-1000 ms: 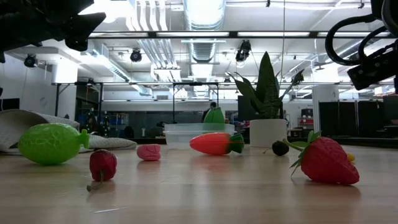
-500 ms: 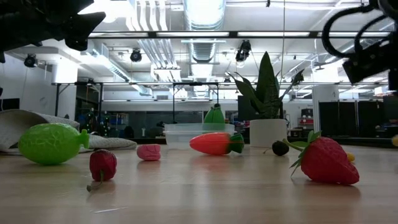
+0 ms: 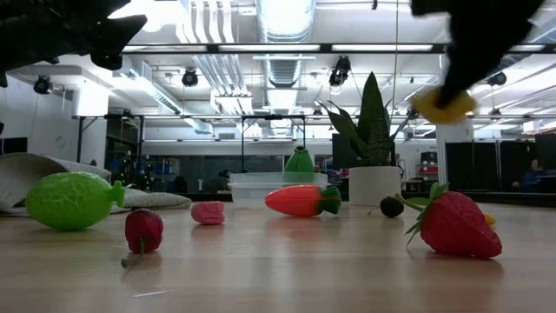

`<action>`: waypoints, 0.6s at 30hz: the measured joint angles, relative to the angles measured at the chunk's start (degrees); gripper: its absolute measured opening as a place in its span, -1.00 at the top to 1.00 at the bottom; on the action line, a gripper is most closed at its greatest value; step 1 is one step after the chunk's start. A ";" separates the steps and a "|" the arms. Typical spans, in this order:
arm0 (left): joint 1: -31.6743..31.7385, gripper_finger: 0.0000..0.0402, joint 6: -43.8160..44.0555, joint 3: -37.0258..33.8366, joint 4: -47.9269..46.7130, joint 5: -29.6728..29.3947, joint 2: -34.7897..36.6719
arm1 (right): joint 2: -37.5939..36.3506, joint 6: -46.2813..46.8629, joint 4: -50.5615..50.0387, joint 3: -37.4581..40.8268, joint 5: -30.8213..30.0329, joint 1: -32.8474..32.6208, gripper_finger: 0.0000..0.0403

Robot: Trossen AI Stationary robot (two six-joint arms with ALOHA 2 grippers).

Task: Pick and placing Produce into tupperware
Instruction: Put the lemon into the transparent container

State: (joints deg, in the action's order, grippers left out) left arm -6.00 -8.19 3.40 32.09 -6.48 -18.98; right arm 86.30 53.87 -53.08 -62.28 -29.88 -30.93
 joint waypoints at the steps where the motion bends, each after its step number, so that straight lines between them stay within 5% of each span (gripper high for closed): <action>1: -0.02 -0.15 -0.01 0.00 0.07 0.00 0.00 | 0.00 -1.99 0.08 -1.08 -2.24 0.46 0.06; 7: 0.00 -0.15 -0.06 0.21 0.42 0.00 0.00 | -0.04 -17.21 6.15 -5.59 -10.74 4.30 0.06; 18: 0.00 -0.15 -0.08 0.13 0.46 0.00 0.02 | -0.04 -46.19 28.82 -4.97 -2.43 17.85 0.06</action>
State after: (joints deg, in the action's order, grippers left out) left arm -6.00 -8.27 3.53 32.56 -6.48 -18.96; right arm 86.26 7.68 -24.26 -67.25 -32.31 -13.09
